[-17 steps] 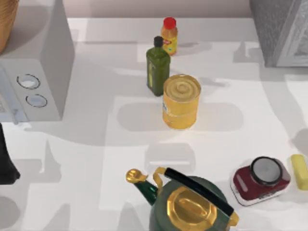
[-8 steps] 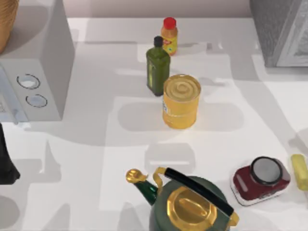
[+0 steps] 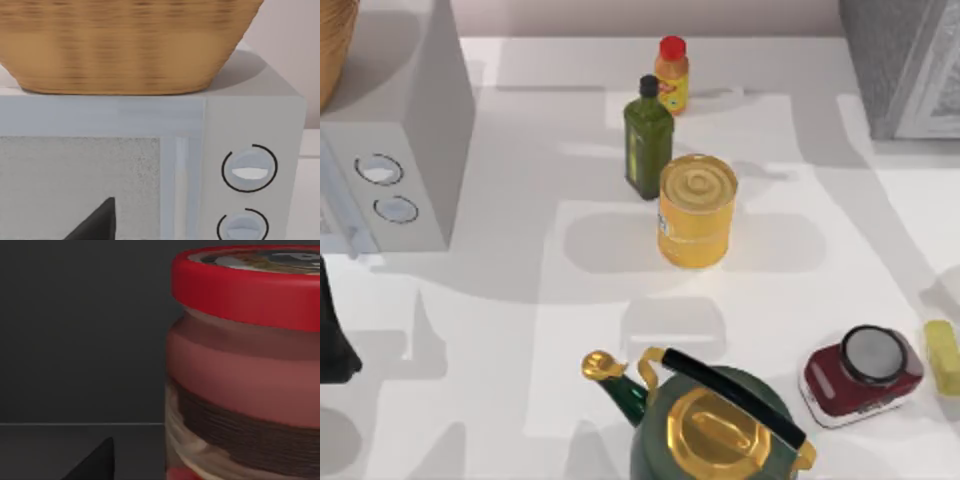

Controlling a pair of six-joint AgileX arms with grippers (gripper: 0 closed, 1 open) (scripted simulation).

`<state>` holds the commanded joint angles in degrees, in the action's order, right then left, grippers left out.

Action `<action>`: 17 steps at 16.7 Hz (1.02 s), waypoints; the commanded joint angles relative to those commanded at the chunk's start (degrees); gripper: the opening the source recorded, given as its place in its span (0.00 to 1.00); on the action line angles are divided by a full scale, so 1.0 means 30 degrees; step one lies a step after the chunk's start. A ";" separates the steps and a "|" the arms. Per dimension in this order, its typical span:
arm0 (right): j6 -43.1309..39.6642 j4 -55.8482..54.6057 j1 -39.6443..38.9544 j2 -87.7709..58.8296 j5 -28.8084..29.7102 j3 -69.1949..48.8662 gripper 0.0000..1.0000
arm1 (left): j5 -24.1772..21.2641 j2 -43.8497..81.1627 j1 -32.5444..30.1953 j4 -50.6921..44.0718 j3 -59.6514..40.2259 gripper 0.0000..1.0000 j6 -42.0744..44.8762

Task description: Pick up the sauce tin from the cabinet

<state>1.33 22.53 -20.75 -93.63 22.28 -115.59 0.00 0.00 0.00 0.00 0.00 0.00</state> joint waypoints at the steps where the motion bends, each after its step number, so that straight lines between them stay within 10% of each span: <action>1: -0.0003 0.0030 0.0189 -0.0576 -0.0179 -0.0610 1.00 | 0.0000 0.0000 0.0000 0.0000 0.0000 1.00 0.0000; 8: -0.0011 0.0090 0.0642 -0.1902 -0.0611 -0.2004 1.00 | 0.0000 0.0000 0.0000 0.0000 0.0000 1.00 0.0000; 17: -0.0011 0.0090 0.0642 -0.1902 -0.0611 -0.2004 0.32 | 0.0000 0.0000 0.0000 0.0000 0.0000 1.00 0.0000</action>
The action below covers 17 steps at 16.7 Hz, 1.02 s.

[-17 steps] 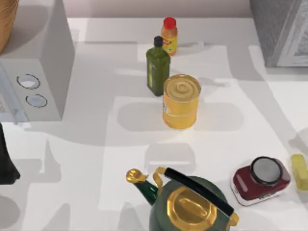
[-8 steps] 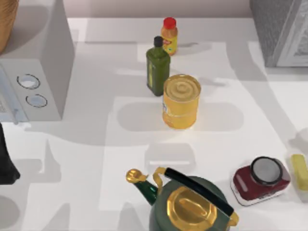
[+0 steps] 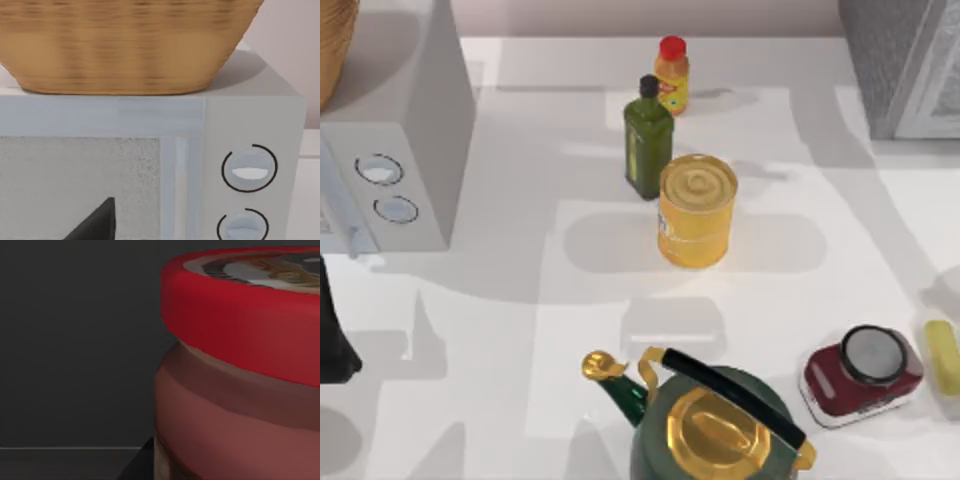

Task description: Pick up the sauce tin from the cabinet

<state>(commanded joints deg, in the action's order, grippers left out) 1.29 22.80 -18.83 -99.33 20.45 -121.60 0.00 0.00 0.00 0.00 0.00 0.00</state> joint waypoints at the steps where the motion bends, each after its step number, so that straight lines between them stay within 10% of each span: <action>1: 0.0000 0.0000 0.0000 0.0000 0.0000 0.0000 0.25 | 0.0000 0.0000 0.0000 0.0000 0.0000 1.00 0.0000; 5: 0.0000 0.0000 0.0000 0.0000 0.0000 0.0000 0.00 | 0.0000 0.0000 0.0000 0.0000 0.0000 1.00 0.0000; 17: -0.0068 0.1415 -0.1346 0.1370 0.1361 -0.0047 0.00 | 0.0000 0.0000 0.0000 0.0000 0.0000 1.00 0.0000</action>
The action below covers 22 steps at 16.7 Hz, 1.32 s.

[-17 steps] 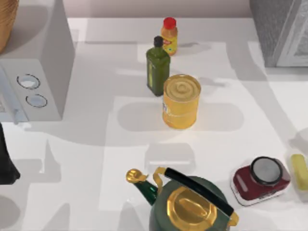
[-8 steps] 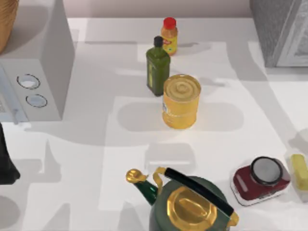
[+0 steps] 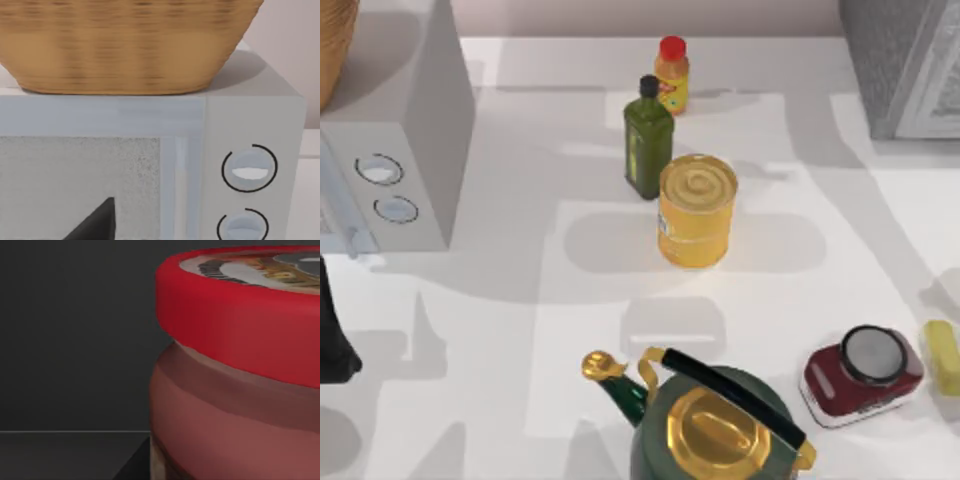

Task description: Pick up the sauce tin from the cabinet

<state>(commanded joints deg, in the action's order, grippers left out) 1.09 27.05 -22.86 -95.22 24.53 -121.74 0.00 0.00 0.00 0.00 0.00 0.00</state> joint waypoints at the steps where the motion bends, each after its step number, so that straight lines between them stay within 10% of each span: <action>1: 0.0002 0.0757 -0.0677 0.0686 0.0706 -0.0017 0.00 | 0.0000 0.0000 0.0000 0.0000 0.0000 1.00 0.0000; 8: 0.0191 0.5477 -0.5126 0.5358 0.4961 0.0025 0.00 | 0.0000 0.0000 0.0000 0.0000 0.0000 1.00 0.0000; 22: 0.0039 0.3210 -0.3040 0.9498 0.2936 0.6360 0.00 | 0.0000 0.0000 0.0000 0.0000 0.0000 1.00 0.0000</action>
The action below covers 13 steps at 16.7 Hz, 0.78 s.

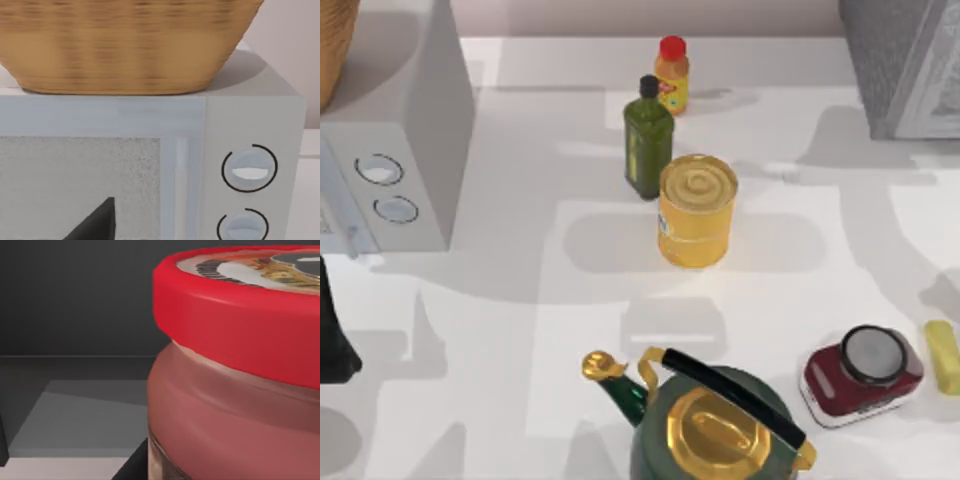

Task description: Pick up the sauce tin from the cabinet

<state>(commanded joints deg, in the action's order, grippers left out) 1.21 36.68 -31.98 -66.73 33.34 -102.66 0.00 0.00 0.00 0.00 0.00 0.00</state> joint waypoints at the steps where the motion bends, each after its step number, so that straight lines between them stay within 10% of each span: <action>1: -0.0021 -0.0417 0.0367 0.0761 -0.0378 0.1162 0.00 | 0.0000 0.0000 0.0000 0.0000 0.0000 1.00 0.0000; 13: -0.0220 -0.6823 0.5942 1.2416 -0.6199 1.9087 0.00 | 0.0000 0.0000 0.0000 0.0000 0.0000 1.00 0.0000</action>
<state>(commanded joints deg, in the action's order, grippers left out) 0.55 16.21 -14.16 -29.48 14.75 -45.40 0.00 0.00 0.00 0.00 0.00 0.00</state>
